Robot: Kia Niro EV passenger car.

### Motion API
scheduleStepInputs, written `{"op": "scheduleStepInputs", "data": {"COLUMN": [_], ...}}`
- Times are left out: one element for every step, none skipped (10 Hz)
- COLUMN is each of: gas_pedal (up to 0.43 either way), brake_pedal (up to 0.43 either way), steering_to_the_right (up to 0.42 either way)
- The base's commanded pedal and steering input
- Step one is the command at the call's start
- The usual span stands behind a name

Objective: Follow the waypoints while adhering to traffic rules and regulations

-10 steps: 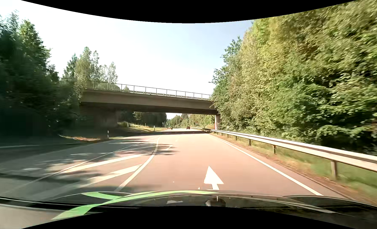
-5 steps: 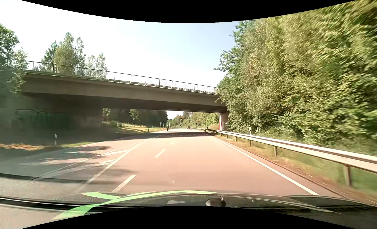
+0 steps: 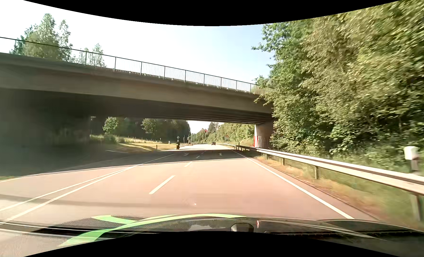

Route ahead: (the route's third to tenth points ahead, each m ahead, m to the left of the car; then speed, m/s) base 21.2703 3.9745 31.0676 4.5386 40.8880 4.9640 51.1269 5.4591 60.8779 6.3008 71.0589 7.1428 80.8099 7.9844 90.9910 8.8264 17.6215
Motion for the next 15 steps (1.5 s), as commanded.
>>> {"op": "scheduleStepInputs", "data": {"gas_pedal": [0.311, 0.299, 0.299, 0.299, 0.311, 0.319, 0.331, 0.331, 0.331, 0.331, 0.331, 0.331, 0.331, 0.331, 0.331], "brake_pedal": [0.0, 0.0, 0.0, 0.0, 0.0, 0.0, 0.0, 0.0, 0.0, 0.0, 0.0, 0.0, 0.0, 0.0, 0.0], "steering_to_the_right": [-0.011, -0.011, -0.011, -0.01, -0.01, -0.01, -0.01, -0.01, -0.01, -0.009, -0.008, -0.007, -0.007, -0.007, -0.006]}}
